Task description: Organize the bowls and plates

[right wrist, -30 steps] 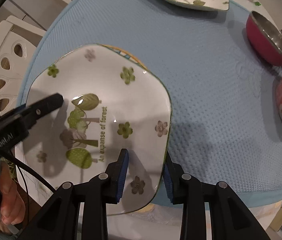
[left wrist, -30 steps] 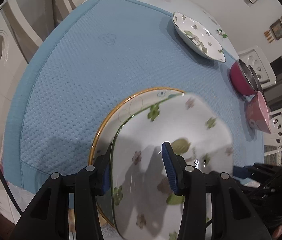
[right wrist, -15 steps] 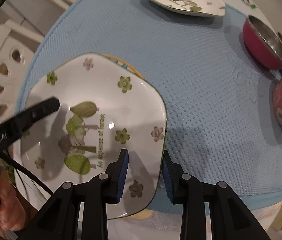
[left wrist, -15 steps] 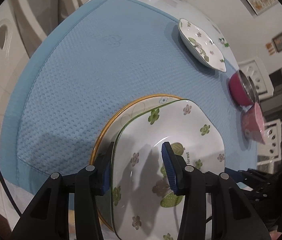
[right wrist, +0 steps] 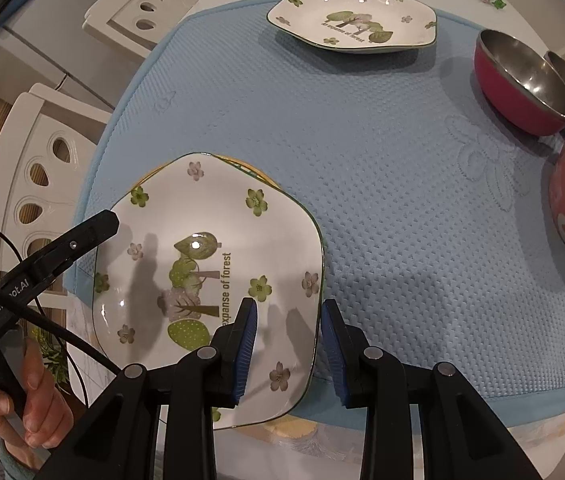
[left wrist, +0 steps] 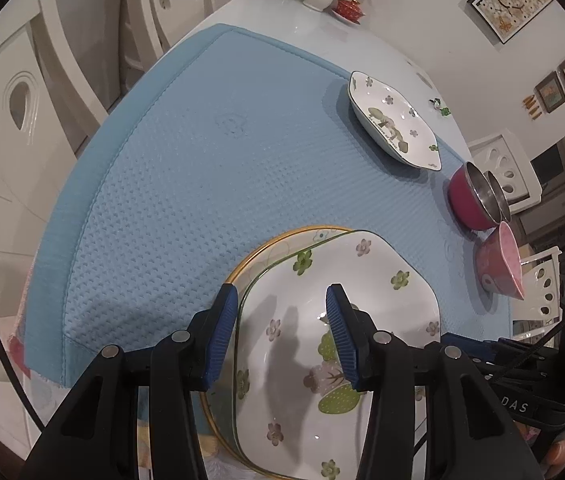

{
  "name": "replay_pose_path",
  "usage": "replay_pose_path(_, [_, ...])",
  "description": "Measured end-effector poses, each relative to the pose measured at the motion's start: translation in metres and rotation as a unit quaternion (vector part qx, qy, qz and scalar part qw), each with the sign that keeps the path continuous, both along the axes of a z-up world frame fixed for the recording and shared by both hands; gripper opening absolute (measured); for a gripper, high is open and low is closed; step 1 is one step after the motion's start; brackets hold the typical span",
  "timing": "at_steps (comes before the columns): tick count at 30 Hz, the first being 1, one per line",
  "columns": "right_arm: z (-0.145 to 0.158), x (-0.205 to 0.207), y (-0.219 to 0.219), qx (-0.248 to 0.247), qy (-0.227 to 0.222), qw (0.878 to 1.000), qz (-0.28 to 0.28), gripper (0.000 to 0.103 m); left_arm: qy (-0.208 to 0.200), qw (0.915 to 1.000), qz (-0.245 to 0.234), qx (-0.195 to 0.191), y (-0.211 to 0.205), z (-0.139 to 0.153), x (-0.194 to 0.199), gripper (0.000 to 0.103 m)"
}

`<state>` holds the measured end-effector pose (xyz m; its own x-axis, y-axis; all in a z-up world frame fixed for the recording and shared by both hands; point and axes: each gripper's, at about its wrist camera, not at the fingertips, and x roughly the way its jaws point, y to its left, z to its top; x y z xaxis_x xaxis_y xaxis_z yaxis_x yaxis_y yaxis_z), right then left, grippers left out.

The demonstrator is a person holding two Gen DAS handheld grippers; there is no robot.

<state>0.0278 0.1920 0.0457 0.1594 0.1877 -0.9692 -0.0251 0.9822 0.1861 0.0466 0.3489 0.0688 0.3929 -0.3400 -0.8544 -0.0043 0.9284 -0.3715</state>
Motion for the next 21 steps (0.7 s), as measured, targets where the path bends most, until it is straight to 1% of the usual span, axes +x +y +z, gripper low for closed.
replay_pose_path(3, [0.008,-0.002,-0.004,-0.007,-0.001,1.000,0.007,0.032,-0.001,1.0000,0.001,-0.002,0.000,0.000,-0.001,0.043])
replay_pose_path(5, [0.007,-0.002,-0.003,-0.012,0.000,1.000,0.014,0.032,0.001,1.0000,0.003,-0.007,0.000,-0.001,-0.003,0.043])
replay_pose_path(7, [0.006,-0.002,0.003,-0.005,-0.004,1.000,0.011,0.032,0.003,0.9999,0.005,-0.012,0.002,0.001,-0.003,0.043])
replay_pose_path(9, [0.014,0.002,-0.006,0.005,-0.015,1.000,-0.001,0.032,-0.004,0.9999,0.006,-0.013,0.005,0.007,-0.003,0.043])
replay_pose_path(13, [0.029,0.014,-0.023,0.019,-0.044,0.998,-0.029,0.032,-0.024,0.9997,-0.003,-0.001,0.004,0.024,0.005,0.043])
replay_pose_path(17, [0.033,0.028,-0.042,0.034,-0.049,0.996,-0.064,0.032,-0.052,0.9982,-0.024,0.016,-0.003,0.044,0.024,0.044])
replay_pose_path(18, [0.032,0.033,-0.049,0.039,-0.048,0.995,-0.074,0.032,-0.059,0.9976,-0.030,0.020,-0.005,0.049,0.032,0.048])
replay_pose_path(21, [0.031,0.046,-0.065,0.043,-0.061,0.991,-0.114,0.032,-0.072,0.9961,-0.042,0.029,-0.011,0.058,0.058,0.053])
